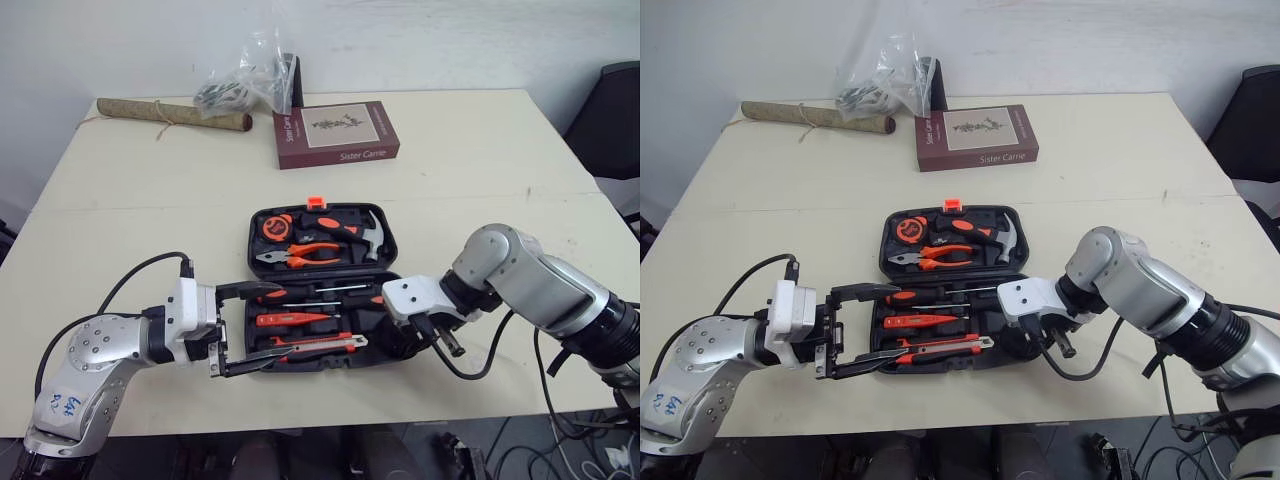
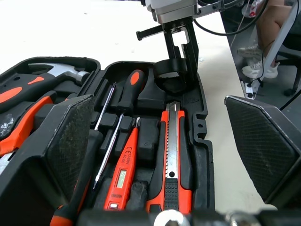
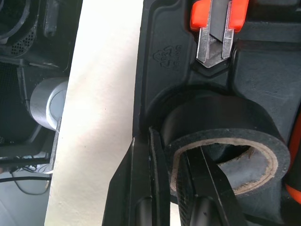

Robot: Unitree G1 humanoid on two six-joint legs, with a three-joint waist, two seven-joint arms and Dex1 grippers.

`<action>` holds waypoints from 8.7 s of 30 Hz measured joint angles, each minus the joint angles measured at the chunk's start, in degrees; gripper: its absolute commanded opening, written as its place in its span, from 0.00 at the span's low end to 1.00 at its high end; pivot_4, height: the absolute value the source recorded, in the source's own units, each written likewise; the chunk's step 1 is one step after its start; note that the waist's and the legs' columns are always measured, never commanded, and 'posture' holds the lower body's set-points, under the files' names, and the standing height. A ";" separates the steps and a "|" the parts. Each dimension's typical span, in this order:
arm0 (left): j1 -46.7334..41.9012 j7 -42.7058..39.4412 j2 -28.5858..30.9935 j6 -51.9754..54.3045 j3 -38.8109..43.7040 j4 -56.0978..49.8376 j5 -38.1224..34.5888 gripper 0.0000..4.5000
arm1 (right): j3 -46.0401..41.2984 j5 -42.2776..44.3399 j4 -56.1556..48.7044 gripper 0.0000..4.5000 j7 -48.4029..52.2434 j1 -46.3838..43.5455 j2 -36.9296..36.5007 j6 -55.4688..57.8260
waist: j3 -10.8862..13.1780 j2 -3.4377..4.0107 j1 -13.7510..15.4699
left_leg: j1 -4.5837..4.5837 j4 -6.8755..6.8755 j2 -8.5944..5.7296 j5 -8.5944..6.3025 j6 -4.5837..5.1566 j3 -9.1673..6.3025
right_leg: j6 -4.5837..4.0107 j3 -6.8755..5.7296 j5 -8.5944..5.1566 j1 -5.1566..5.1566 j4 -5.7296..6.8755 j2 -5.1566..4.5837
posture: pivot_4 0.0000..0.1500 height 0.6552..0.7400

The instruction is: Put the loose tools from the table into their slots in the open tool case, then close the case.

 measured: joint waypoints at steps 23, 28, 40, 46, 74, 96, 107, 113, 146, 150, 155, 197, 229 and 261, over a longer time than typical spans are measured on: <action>1.06 0.09 -0.39 -1.90 -0.07 0.23 1.35 1.00 | 5.08 12.30 1.95 0.67 0.08 -10.43 -2.45 0.70 | 0.01 0.02 -0.14 | -0.06 -0.09 0.00 -0.01 0.01 -0.03 | -0.01 -0.04 -0.01 -0.09 -0.03 -0.02 | 1.00 1.00; 0.70 -0.33 -0.38 -2.42 -0.08 1.99 1.47 1.00 | 5.51 20.25 2.41 0.67 0.09 -11.10 -7.14 -0.92 | 0.01 0.01 -0.07 | -0.09 -0.05 0.00 -0.02 0.03 -0.04 | -0.01 -0.06 -0.01 -0.10 -0.05 -0.05 | 1.00 1.00; -0.03 -0.51 -0.29 -2.98 0.35 2.31 1.91 1.00 | -21.39 26.92 9.08 0.02 -3.44 21.81 4.18 -19.87 | 0.01 -0.11 0.16 | -0.23 0.06 -0.01 -0.02 0.05 -0.17 | 0.06 -0.14 0.03 -0.04 -0.07 0.01 | 1.00 1.00; -1.48 -1.74 0.57 -2.34 0.36 2.89 1.90 1.00 | -23.11 18.77 17.40 0.02 -7.21 24.79 12.04 -30.61 | 0.02 -0.08 0.20 | -0.21 0.05 -0.01 -0.01 0.04 -0.13 | 0.06 -0.13 0.03 -0.07 -0.05 0.04 | 1.00 1.00; -2.78 9.42 2.02 4.30 5.53 12.83 7.67 0.55 | -40.64 20.30 22.96 0.00 -12.81 27.86 11.08 -32.50 | -0.02 -0.16 0.61 | 0.29 -0.10 -0.02 -0.01 0.03 0.02 | 0.06 0.00 0.03 0.28 -0.05 0.03 | 1.00 1.00; -20.52 13.98 -6.40 8.67 -9.18 31.41 20.64 0.01 | -34.87 1.35 37.51 0.00 -27.36 20.96 22.29 -40.59 | 0.00 -0.12 0.93 | 0.27 0.07 -0.02 0.04 -0.04 0.22 | 0.06 0.16 0.03 0.05 0.40 0.06 | 1.00 1.00; -20.21 13.14 -7.19 7.15 -9.36 31.15 22.43 0.01 | -36.02 1.88 31.50 0.00 -26.75 24.84 20.17 -36.55 | 0.01 -0.11 1.68 | 0.27 0.05 -0.02 0.03 -0.04 0.22 | 0.06 0.16 0.03 0.05 0.37 0.06 | 1.00 1.00; -13.54 13.81 -4.14 6.71 0.28 30.57 18.49 0.28 | -39.36 5.94 28.73 0.43 -27.60 25.63 16.90 -25.89 | 0.02 -0.10 1.15 | 0.26 -0.02 0.02 0.04 -0.06 0.22 | 0.04 0.16 0.02 -0.02 0.43 0.06 | 1.00 1.00; -43.06 31.62 -6.27 56.33 -3.71 34.07 8.96 0.82 | -35.55 14.18 40.43 1.00 -50.95 -11.29 22.11 44.52 | 0.00 -0.15 -0.22 | -1.54 0.92 -0.06 0.11 -0.09 0.19 | 0.03 0.15 0.01 -1.91 1.48 0.01 | 1.00 1.00; -43.53 30.64 -6.63 56.79 -4.15 34.21 8.74 0.41 | -36.27 13.73 43.00 0.89 -52.75 -12.61 23.64 44.55 | -0.07 -0.26 -0.44 | -1.43 0.96 -0.05 0.13 -0.11 0.19 | 0.03 0.15 0.01 -1.81 1.53 0.01 | 1.00 1.00; -44.12 30.41 -7.30 57.27 -3.40 34.53 8.72 0.00 | -38.19 13.92 45.19 0.36 -53.58 -13.03 26.09 44.97 | -0.12 -0.28 -0.66 | -1.37 0.95 -0.05 0.18 -0.15 0.15 | 0.03 0.13 0.01 -1.77 1.60 0.01 | 1.00 1.00; 3.04 20.21 -5.04 -27.60 10.05 27.69 20.93 0.60 | -39.88 -8.60 31.24 0.59 -52.44 41.18 13.82 -72.86 | -0.41 -0.62 -1.05 | -1.12 0.75 0.02 0.15 -0.10 0.18 | 0.01 0.17 0.00 -1.52 1.38 -0.02 | 1.00 1.00; -27.41 0.90 -5.94 -4.60 -12.63 44.32 24.59 0.01 | -29.25 -2.87 24.72 0.00 -37.38 27.50 16.07 -39.42 | -0.47 -0.88 0.21 | 0.33 0.70 0.37 -0.09 -0.26 0.27 | -0.04 0.24 -0.01 0.10 0.78 0.47 | 1.00 1.00; -39.77 6.44 -19.13 -0.73 -23.31 36.73 25.71 0.01 | -34.21 6.42 -7.08 0.00 -46.43 40.79 19.87 -23.55 | -0.38 -0.56 1.93 | 0.10 0.62 0.26 -0.11 -0.24 0.13 | 0.03 0.33 0.03 0.06 0.52 0.54 | 1.00 1.00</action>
